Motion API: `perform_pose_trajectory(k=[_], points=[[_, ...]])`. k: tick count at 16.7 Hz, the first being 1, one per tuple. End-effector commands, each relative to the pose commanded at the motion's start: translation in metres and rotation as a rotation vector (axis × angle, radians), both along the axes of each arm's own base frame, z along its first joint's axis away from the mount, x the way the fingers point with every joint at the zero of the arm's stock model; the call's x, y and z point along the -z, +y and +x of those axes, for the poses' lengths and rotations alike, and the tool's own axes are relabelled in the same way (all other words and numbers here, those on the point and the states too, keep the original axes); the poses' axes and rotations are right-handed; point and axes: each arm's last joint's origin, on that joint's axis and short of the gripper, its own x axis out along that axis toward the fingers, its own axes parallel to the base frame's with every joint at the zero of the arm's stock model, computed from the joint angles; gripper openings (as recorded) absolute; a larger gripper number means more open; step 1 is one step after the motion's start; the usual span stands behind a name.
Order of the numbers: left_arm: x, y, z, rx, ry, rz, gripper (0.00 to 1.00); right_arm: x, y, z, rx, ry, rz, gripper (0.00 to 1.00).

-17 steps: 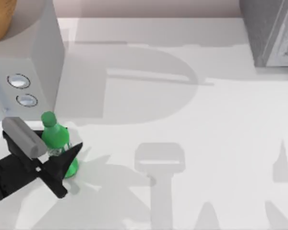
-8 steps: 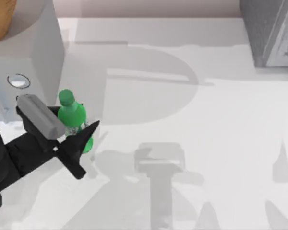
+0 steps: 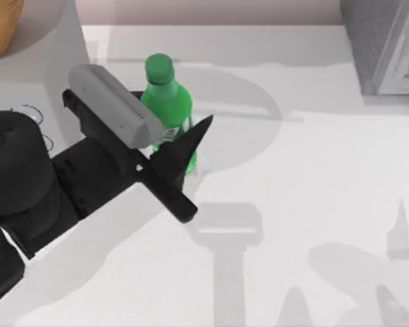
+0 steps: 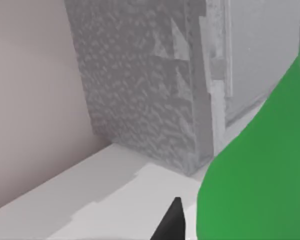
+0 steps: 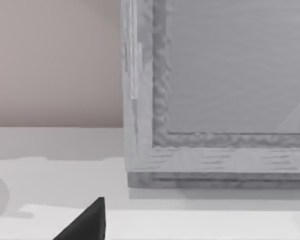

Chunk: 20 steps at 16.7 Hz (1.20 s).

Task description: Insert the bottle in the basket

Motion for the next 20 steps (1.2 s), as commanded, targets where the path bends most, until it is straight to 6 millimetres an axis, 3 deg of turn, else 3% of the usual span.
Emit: perform_pose_trajectory(k=[2,4,6,9,12,14,17,20], points=[[-0.033,-0.004,-0.029,-0.009,0.032,0.001,0.0,0.0,0.0,0.0,0.0,0.0,0.0,1.0],[-0.062,0.005,-0.063,-0.026,0.072,0.015,0.0,0.0,0.0,0.0,0.0,0.0,0.0,1.0],[-0.086,0.028,-0.097,-0.048,0.11,0.038,0.0,0.0,0.0,0.0,0.0,0.0,0.0,1.0],[-0.105,0.084,-0.142,-0.081,0.153,0.081,0.0,0.0,0.0,0.0,0.0,0.0,0.0,1.0],[-0.105,0.157,-0.173,-0.098,0.175,0.109,0.0,0.0,0.0,0.0,0.0,0.0,0.0,1.0],[-0.096,0.205,-0.184,-0.095,0.18,0.108,0.0,0.0,0.0,0.0,0.0,0.0,0.0,1.0],[-0.073,0.266,-0.186,-0.074,0.185,0.082,0.0,0.0,0.0,0.0,0.0,0.0,0.0,1.0],[-0.05,0.305,-0.181,-0.044,0.191,0.049,0.0,0.0,0.0,0.0,0.0,0.0,0.0,1.0]])
